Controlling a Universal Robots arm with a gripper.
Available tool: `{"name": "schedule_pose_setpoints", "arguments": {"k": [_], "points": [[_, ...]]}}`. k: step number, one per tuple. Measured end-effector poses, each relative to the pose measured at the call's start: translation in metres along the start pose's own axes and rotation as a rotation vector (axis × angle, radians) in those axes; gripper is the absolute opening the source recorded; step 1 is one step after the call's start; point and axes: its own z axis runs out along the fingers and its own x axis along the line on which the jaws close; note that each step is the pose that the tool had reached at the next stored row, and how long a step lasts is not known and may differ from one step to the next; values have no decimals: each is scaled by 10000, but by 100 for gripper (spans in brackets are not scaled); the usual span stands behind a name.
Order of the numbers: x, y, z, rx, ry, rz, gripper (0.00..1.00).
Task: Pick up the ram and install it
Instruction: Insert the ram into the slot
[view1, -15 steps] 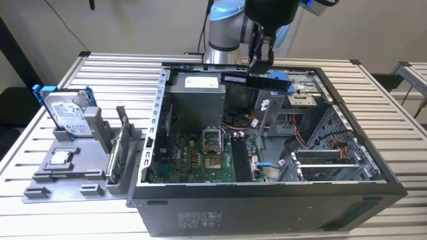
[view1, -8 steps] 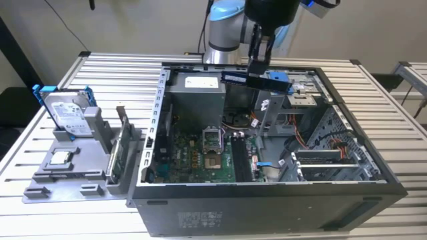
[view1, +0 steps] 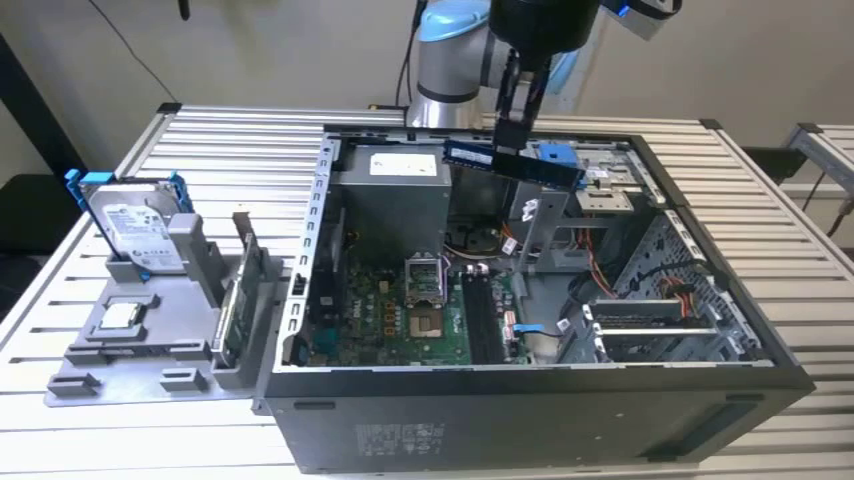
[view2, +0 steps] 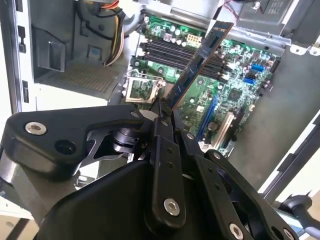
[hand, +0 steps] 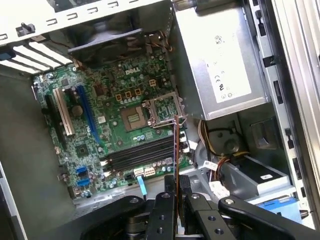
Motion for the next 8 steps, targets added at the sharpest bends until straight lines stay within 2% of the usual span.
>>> {"name": "schedule_pose_setpoints", "arguments": {"k": [8], "points": [[0, 0, 2, 27, -11, 653, 14]]}}
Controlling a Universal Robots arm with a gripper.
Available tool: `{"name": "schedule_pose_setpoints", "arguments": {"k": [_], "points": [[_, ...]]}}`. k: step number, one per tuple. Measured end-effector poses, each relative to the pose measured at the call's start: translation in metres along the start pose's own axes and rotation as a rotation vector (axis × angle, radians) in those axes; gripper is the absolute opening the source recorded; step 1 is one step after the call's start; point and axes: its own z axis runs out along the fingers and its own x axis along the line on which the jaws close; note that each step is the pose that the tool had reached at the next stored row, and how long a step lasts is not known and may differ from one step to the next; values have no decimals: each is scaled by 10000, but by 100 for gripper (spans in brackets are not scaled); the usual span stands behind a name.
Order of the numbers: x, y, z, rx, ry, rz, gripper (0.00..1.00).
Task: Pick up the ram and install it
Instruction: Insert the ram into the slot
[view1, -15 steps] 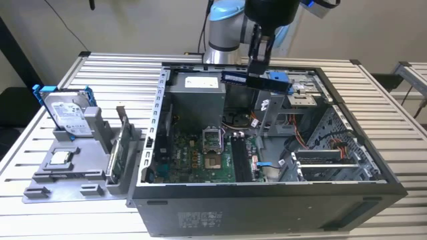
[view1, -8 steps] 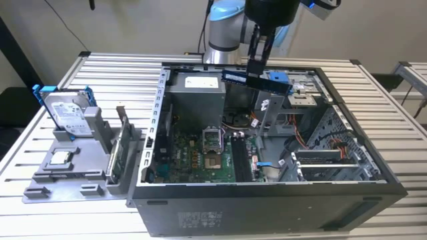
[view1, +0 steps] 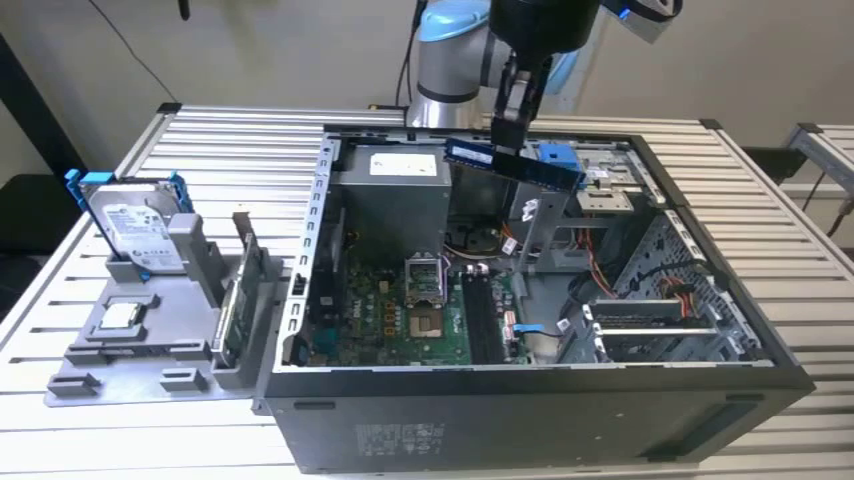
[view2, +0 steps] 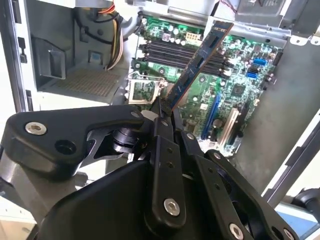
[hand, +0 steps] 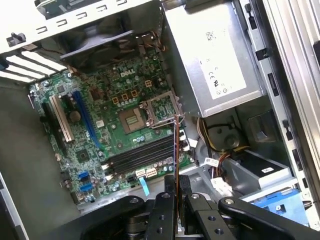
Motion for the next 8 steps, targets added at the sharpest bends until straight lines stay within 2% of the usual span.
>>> {"name": "schedule_pose_setpoints", "arguments": {"k": [8], "points": [[0, 0, 3, 25, -12, 603, 14]]}}
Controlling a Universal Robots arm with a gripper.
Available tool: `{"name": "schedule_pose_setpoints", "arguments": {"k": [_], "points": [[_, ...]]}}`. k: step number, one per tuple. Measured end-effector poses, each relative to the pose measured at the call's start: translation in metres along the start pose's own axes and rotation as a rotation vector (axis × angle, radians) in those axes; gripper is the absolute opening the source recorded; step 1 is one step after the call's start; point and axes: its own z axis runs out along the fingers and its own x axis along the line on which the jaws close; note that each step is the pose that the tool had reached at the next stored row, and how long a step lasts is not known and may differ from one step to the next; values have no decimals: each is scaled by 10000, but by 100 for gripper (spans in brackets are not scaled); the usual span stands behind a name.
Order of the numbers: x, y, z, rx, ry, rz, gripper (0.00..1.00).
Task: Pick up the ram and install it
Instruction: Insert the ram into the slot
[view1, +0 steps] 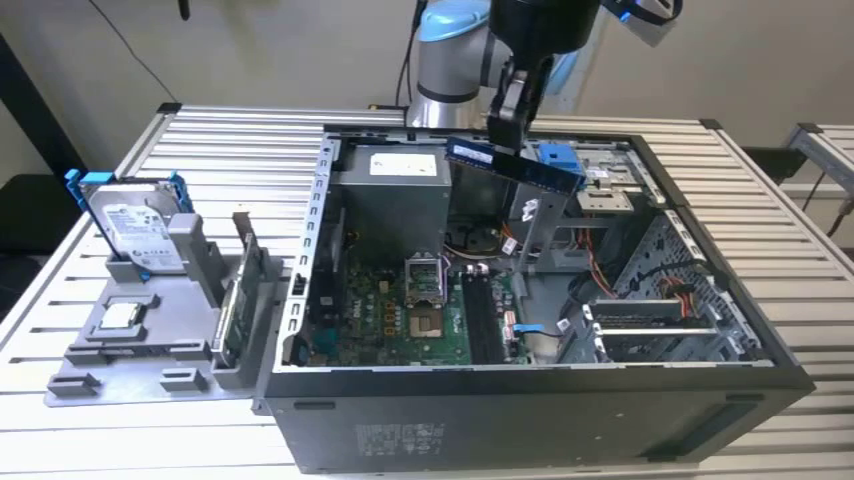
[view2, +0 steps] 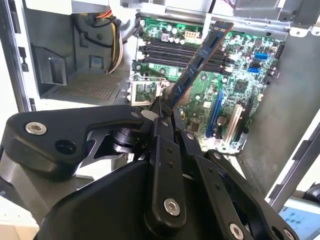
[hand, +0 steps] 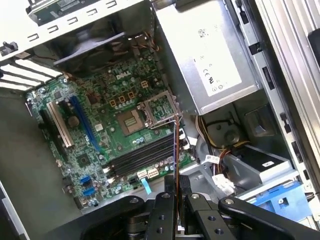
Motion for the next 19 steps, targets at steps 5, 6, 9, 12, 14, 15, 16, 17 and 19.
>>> {"name": "schedule_pose_setpoints", "arguments": {"k": [5, 6, 9, 12, 14, 15, 16, 17, 19], "points": [[0, 0, 5, 27, -10, 653, 14], [0, 0, 6, 32, -12, 785, 14], [4, -2, 11, 44, -21, 1090, 14], [16, -7, 13, 55, -23, 1335, 14], [28, -13, 15, 61, -25, 1473, 14], [34, -16, 16, 63, -26, 1534, 14], [40, -19, 17, 66, -27, 1597, 14], [47, -22, 18, 68, -28, 1656, 14], [60, -29, 19, 73, -30, 1775, 14]]}}
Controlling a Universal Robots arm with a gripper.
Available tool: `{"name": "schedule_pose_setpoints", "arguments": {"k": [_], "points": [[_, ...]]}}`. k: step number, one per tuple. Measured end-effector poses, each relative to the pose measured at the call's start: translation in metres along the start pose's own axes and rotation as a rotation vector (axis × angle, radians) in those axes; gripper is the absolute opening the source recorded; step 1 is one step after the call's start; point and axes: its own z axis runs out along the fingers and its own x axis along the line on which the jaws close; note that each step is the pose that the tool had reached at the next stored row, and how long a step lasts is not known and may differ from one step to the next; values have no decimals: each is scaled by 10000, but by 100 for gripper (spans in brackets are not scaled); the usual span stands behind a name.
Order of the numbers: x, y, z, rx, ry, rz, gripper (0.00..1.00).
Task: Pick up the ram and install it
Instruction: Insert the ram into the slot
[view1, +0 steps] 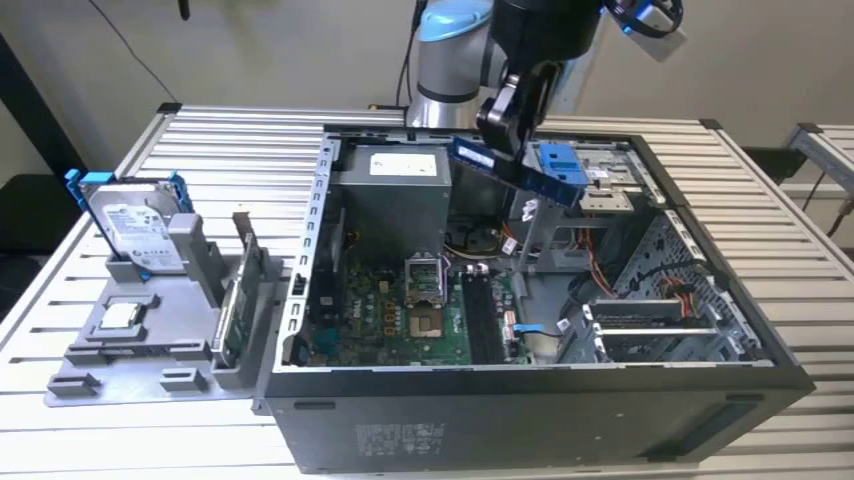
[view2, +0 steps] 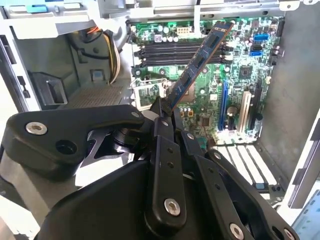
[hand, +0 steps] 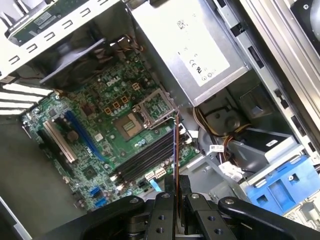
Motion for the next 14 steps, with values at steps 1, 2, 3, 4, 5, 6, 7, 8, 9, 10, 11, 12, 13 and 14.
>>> {"name": "schedule_pose_setpoints", "arguments": {"k": [1, 2, 3, 4, 5, 6, 7, 8, 9, 10, 11, 12, 13, 14], "points": [[6, -4, 1, 3, -1, 60, 14], [10, -7, 1, 5, -2, 123, 14], [14, -9, 2, 7, -3, 178, 14], [16, -11, 4, 9, -5, 230, 14], [19, -14, 5, 11, -6, 279, 14], [22, -16, 5, 14, -5, 322, 14], [26, -19, 5, 16, -5, 364, 14], [30, -21, 7, 17, -7, 411, 14], [32, -22, 9, 19, -9, 464, 14], [33, -24, 10, 21, -11, 515, 14], [35, -25, 11, 24, -10, 573, 14], [37, -26, 12, 26, -11, 628, 14], [39, -28, 14, 28, -11, 682, 14], [40, -29, 16, 30, -13, 735, 14]]}}
